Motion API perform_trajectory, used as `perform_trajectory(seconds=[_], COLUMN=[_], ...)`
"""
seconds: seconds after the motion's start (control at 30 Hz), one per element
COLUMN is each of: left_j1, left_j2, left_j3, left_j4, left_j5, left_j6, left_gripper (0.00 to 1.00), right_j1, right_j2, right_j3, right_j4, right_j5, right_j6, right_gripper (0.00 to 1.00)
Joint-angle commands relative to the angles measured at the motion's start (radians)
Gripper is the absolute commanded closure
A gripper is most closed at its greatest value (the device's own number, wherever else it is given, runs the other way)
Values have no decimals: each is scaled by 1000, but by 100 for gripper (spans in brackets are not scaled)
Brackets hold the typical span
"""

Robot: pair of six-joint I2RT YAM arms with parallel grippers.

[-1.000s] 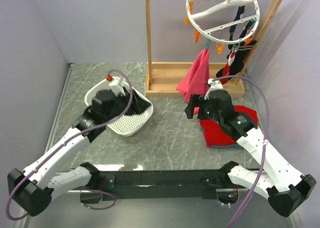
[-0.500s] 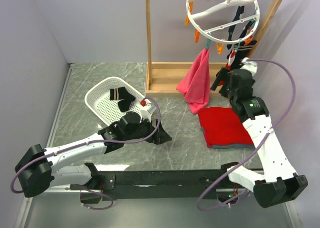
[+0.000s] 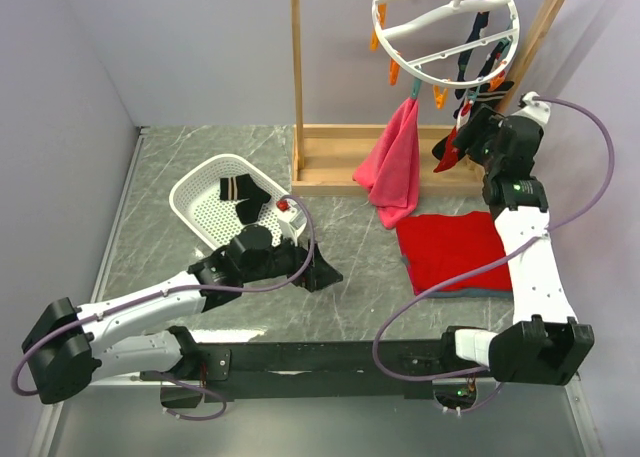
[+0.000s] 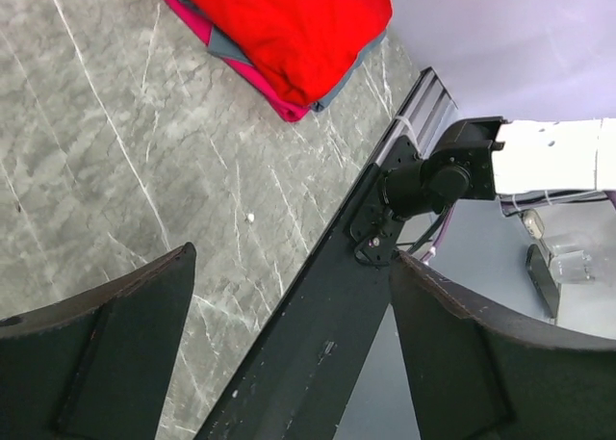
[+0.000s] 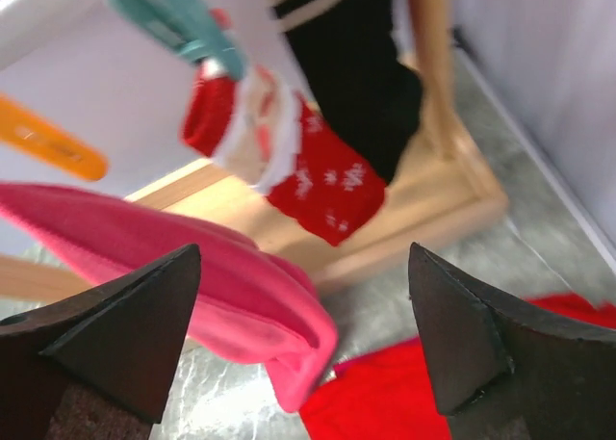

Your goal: Remove the socks clipped to the hanger

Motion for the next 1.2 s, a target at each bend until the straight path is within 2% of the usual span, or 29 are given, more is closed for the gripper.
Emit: perform_trajectory(seconds=[0.0,0.13,0.2,0.3,0.37,0.4,0.5,0.67,0.8,0.93,1.03,1.07,1.17], left_j1=[-5,-3,-3,-3,-5,-5,-3,-3,-3,-3,-3,-3,-3], left_j2=[-38,-33,-27,-3,14,30,53,85,109,128,155,163,186], left_j3=[57,83,95,115,140,149,175,216,245,259,282,293,313], left_j4=[9,11,14,17,18,23,41,43,29,26,21,26,23], left_j5=[-6,-12,-20,-40,-34,-29,3,14,26,26,38,41,55], left_j6=[56,71,83,89,91,89,82,69,66,71,68,69,71], left_gripper=[13,13,13,13,16,22,26,26,27,30,34,35,37], right_j1=[2,2,2,10,13,13,13,28,37,73,79,79,79], right_j2=[21,62,61,100,122,125,140,186,242,268,282,283,289], right_j3=[-18,-13,-55,-37,-41,-49,-78,-128,-136,-193,-214,-220,-231], right_j4=[242,303,392,396,400,409,441,501,535,664,717,730,751], right_j5=[-72,-88,-122,-141,-104,-93,-78,-46,-29,28,82,95,139], right_j6=[-63,-89,-92,-98,-115,-122,-152,-172,-166,-199,-211,-213,-208], right_gripper=[13,23,26,29,30,33,42,35,35,37,44,50,58])
